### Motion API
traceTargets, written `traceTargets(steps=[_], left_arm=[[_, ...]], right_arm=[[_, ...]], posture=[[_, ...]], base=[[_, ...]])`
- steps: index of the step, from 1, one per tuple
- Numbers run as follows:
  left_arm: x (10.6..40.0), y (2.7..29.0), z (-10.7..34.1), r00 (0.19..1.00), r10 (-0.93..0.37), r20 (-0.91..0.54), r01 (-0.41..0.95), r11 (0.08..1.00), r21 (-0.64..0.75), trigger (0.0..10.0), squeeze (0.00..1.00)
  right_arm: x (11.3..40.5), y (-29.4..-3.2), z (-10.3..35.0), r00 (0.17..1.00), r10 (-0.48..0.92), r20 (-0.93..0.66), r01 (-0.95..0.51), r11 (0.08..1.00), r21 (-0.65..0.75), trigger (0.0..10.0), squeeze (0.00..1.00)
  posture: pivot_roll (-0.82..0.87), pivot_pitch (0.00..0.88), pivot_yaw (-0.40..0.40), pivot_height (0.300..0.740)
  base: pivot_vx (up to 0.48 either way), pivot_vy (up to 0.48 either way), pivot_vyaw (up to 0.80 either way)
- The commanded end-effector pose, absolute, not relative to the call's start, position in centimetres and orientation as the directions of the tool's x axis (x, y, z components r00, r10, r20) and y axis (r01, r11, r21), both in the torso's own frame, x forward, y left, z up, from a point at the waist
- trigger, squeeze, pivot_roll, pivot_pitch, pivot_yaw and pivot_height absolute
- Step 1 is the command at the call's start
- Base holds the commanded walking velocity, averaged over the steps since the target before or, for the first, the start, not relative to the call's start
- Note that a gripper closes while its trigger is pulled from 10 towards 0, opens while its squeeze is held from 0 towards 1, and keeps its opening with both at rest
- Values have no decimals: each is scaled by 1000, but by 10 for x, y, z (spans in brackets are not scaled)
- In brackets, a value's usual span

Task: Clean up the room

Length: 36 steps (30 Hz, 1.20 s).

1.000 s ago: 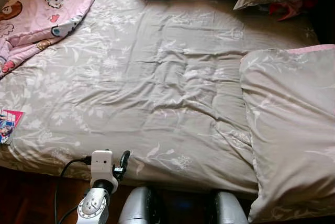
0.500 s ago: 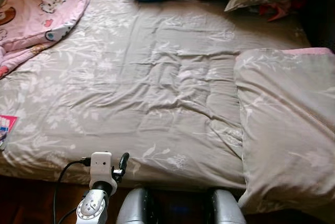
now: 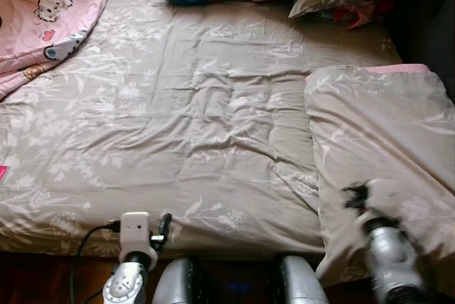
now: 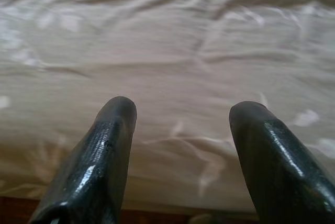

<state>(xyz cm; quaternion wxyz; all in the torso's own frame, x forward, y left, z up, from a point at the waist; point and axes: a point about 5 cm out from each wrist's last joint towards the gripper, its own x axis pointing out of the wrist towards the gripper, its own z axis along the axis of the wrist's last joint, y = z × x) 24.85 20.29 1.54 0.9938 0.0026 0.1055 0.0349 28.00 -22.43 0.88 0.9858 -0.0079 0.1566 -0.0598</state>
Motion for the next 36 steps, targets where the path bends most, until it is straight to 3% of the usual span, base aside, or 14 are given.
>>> traceTargets(steps=[1,5,11,19,26,36], left_arm=[[237,211,-1,953,111,-282,-115,993,1,10000,0],[222,215,-21,911,175,-373,-194,981,-14,10000,0],[202,214,-41,865,193,-463,-204,979,26,10000,0],[184,218,-61,795,213,-568,-221,974,56,10000,0],[188,211,-66,769,183,-612,-186,981,60,10000,0],[164,198,-86,655,163,-738,-173,983,63,10000,0]], right_arm=[[269,-221,-5,925,-98,-368,97,995,-20,10000,0],[263,-192,-16,907,37,-419,-50,999,-18,10000,0],[255,-181,-26,874,109,-473,-125,992,-4,10000,0],[241,-180,-43,814,82,-576,-100,995,-1,10000,0],[227,-172,-56,760,96,-643,-95,995,36,10000,0],[206,-172,-72,664,79,-744,-119,993,-1,10000,0]], posture=[[-116,221,12,692],[-126,206,-14,712],[-113,181,-33,740],[-103,129,-15,740],[-115,87,-8,740],[-96,52,-17,740]], base=[[0,0,0],[0,0,0],[0,0,0],[0,0,0],[0,0,0],[0,0,0]])
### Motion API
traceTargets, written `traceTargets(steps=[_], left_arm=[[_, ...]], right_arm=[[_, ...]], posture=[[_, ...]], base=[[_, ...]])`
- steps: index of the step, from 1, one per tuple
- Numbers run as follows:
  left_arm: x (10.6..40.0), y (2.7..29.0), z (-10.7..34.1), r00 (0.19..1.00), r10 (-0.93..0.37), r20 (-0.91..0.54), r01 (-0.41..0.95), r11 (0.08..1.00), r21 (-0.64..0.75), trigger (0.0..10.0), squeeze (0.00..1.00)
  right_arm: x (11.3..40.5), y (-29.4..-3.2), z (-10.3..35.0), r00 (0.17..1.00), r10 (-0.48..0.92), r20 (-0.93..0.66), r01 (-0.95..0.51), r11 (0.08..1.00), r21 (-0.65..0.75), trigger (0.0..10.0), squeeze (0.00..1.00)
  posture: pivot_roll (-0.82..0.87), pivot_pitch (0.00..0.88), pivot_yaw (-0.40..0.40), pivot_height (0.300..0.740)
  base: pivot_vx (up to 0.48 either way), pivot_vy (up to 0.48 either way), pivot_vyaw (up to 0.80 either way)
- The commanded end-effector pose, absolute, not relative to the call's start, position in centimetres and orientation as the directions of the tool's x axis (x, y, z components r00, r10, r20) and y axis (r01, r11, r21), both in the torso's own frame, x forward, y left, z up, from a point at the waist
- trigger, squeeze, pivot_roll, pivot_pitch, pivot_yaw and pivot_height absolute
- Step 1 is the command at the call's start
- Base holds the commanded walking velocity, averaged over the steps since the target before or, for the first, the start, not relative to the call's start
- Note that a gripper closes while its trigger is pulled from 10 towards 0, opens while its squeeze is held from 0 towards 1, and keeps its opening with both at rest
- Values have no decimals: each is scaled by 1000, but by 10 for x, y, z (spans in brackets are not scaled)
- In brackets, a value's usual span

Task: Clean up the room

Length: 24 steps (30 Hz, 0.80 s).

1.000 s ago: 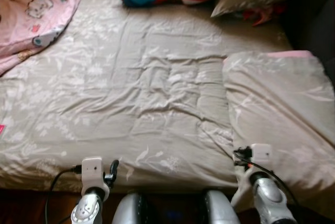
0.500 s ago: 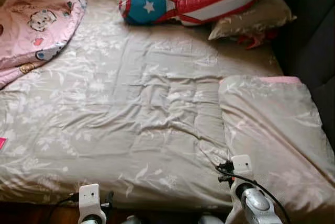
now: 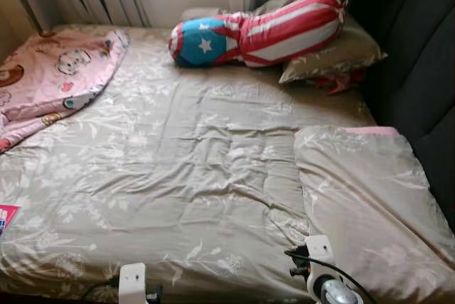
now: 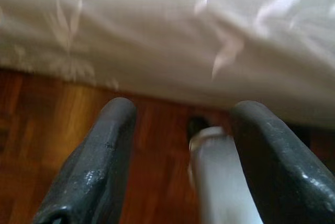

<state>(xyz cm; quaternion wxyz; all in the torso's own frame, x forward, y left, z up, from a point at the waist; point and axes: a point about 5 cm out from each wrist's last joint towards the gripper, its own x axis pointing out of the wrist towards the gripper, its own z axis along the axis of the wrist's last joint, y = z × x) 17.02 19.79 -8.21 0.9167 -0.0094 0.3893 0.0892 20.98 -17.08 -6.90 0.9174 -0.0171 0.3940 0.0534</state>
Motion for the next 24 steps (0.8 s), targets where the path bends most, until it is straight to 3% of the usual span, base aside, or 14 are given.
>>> traceTargets(steps=[1,6,12,14,19,24], left_arm=[[158,197,-89,635,166,-755,-184,981,61,10000,0],[151,196,-92,611,159,-776,-178,982,61,10000,0],[150,200,-92,608,168,-776,-164,983,85,10000,0],[148,203,-92,605,168,-778,-157,983,90,10000,0],[145,205,-94,596,169,-785,-156,983,94,10000,0],[138,208,-96,571,171,-803,-160,982,95,10000,0]], right_arm=[[199,-174,-76,639,75,-765,-139,990,-19,10000,0],[182,-180,-83,603,60,-796,-156,987,-43,10000,0],[166,-190,-89,578,38,-815,-129,991,-45,10000,0],[153,-201,-93,551,-5,-835,-65,997,-48,10000,0],[148,-206,-94,543,-5,-840,-71,996,-52,10000,0],[145,-212,-94,545,-8,-839,-59,997,-48,10000,0]], posture=[[-95,55,-17,740],[-105,66,-9,740],[-109,71,4,740],[-112,72,11,740],[-113,72,16,740],[-114,68,20,740]], base=[[0,0,0],[0,0,0],[0,293,710],[0,0,0],[0,0,0],[0,480,0]])
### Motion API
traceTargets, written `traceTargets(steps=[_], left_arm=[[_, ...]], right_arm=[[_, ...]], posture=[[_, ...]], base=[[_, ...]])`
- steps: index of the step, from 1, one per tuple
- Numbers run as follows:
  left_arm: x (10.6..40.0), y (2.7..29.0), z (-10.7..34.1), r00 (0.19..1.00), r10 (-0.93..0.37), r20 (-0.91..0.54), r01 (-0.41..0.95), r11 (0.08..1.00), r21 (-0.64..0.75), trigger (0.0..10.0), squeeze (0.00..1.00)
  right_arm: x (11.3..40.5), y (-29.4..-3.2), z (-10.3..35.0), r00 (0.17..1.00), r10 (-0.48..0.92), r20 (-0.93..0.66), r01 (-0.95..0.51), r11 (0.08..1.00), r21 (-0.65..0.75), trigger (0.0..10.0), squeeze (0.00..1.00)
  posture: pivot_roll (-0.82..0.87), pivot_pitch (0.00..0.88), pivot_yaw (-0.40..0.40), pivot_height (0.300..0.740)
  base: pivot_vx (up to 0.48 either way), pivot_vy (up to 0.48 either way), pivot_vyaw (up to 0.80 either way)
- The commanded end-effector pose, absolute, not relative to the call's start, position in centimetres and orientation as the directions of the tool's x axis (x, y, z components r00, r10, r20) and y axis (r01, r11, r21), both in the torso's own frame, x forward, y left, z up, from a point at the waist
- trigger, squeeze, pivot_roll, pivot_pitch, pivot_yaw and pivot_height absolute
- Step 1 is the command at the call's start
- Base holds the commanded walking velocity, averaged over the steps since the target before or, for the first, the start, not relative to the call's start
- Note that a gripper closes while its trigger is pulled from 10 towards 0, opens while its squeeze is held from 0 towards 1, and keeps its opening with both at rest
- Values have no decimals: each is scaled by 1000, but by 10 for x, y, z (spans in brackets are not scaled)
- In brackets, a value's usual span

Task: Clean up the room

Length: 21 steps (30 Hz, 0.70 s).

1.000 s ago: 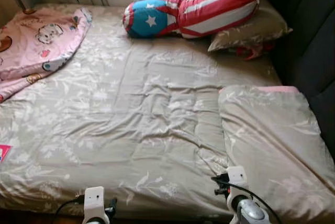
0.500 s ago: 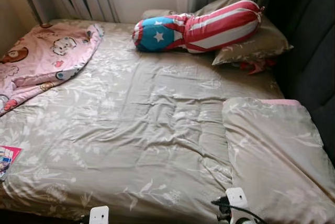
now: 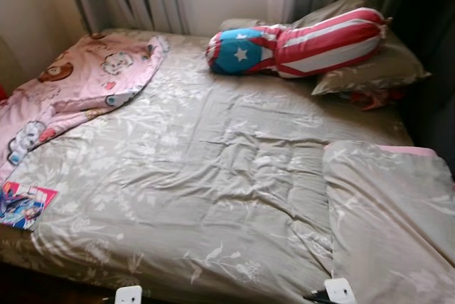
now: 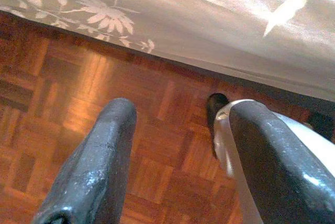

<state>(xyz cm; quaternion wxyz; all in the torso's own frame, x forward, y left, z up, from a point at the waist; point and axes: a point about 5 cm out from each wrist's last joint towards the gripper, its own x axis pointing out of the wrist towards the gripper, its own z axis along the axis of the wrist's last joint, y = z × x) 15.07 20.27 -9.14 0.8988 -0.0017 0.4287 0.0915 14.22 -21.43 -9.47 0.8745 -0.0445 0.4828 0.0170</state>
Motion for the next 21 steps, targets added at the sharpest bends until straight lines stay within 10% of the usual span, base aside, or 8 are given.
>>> traceTargets(steps=[1,21], left_arm=[[137,209,-97,567,171,-806,-161,982,95,10000,0],[130,212,-99,541,170,-823,-164,982,94,10000,0]], right_arm=[[148,-212,-93,546,-8,-837,-59,997,-48,10000,0],[148,-168,-100,528,24,-849,-82,996,-23,10000,0]], posture=[[-114,68,20,740],[-122,67,25,740]], base=[[0,480,0],[0,480,0]])
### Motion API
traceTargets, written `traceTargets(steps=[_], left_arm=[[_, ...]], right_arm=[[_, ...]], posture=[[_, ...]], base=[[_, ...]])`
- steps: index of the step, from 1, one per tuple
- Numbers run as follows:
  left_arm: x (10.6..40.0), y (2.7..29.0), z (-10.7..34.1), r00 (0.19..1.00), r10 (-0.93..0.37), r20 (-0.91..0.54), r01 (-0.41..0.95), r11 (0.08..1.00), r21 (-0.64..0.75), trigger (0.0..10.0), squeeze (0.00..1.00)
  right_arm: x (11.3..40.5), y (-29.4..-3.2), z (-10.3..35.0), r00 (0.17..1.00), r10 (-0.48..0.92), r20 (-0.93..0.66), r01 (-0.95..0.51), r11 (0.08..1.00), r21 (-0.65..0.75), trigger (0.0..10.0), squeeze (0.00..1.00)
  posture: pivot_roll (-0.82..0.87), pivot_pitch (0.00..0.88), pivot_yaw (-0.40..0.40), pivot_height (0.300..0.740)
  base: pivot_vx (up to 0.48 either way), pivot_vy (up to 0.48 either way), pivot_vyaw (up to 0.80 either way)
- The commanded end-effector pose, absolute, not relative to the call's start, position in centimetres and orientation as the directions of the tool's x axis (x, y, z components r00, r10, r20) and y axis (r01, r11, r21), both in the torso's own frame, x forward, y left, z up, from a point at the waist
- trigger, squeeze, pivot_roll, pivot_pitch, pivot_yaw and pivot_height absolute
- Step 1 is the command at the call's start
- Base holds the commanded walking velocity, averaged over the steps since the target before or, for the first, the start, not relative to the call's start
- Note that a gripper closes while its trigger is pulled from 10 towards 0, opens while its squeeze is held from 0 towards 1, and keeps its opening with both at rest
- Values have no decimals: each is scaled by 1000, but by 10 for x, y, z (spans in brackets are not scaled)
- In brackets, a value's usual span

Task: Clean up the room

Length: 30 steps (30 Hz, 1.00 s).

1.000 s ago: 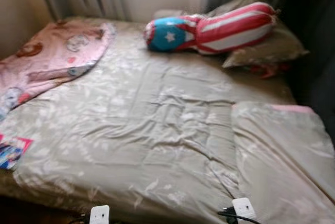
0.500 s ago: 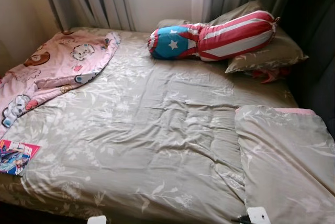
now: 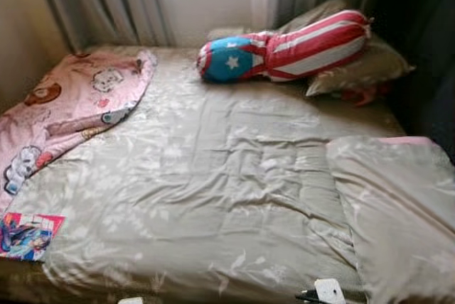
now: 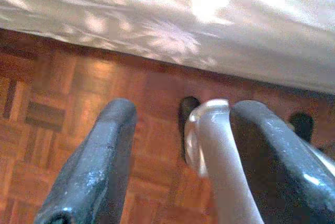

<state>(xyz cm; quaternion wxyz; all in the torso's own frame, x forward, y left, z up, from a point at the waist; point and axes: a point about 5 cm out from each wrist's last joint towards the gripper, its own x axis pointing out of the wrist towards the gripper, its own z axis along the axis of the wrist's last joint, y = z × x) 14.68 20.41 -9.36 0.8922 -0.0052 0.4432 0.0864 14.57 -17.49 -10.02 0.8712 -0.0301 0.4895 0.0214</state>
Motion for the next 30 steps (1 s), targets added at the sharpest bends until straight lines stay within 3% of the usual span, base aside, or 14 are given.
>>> traceTargets(steps=[1,10,20,30], left_arm=[[130,213,-99,541,171,-823,-166,982,95,10000,0],[132,220,-97,537,198,-820,-202,974,103,10000,0],[142,222,-93,559,201,-805,-204,974,102,10000,0],[147,220,-92,571,201,-796,-214,973,93,10000,0]], right_arm=[[147,-168,-100,528,23,-849,-82,996,-24,10000,0],[130,-202,-100,546,-16,-838,-49,998,-51,10000,0],[157,-193,-93,562,-8,-827,-59,997,-50,10000,0],[167,-189,-90,561,-7,-827,-60,997,-50,10000,0]], posture=[[-121,78,23,740],[-101,173,11,740],[-101,198,11,740],[-101,202,9,740]], base=[[0,480,0],[0,480,0],[0,480,0],[0,480,0]])
